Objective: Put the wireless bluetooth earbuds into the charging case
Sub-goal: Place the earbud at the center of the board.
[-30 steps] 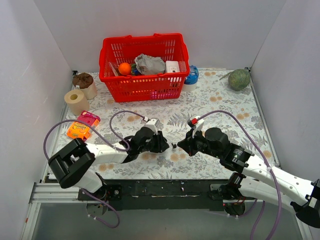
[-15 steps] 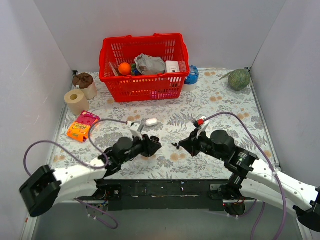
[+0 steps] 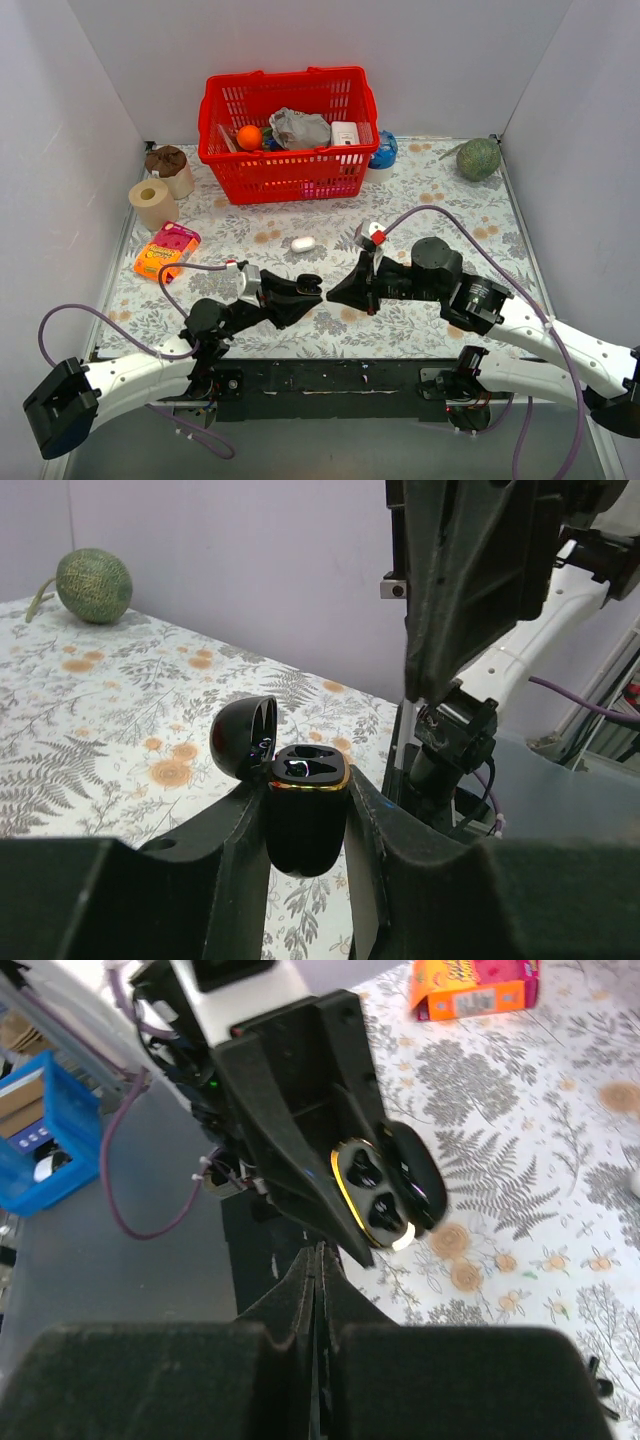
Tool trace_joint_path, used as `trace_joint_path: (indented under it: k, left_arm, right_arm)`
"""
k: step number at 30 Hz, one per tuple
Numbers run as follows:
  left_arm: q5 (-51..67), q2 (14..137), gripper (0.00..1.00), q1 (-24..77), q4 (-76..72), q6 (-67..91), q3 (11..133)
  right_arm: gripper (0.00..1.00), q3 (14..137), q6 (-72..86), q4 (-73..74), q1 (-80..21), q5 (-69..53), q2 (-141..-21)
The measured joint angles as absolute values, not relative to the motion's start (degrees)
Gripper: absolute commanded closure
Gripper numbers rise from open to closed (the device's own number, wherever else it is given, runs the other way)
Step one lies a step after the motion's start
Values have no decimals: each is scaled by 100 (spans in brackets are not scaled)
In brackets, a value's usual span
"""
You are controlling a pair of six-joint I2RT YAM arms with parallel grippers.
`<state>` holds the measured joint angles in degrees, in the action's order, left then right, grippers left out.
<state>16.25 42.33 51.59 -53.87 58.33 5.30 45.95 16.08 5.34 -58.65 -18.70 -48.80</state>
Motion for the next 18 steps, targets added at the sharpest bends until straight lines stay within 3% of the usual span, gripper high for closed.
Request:
trace_joint_path:
  k: [18]
  left_arm:
    - [2720,4827,100,5188,-5848,5555,1024]
  right_arm:
    - [99,5183,1393,639,-6160,-1546,-5406]
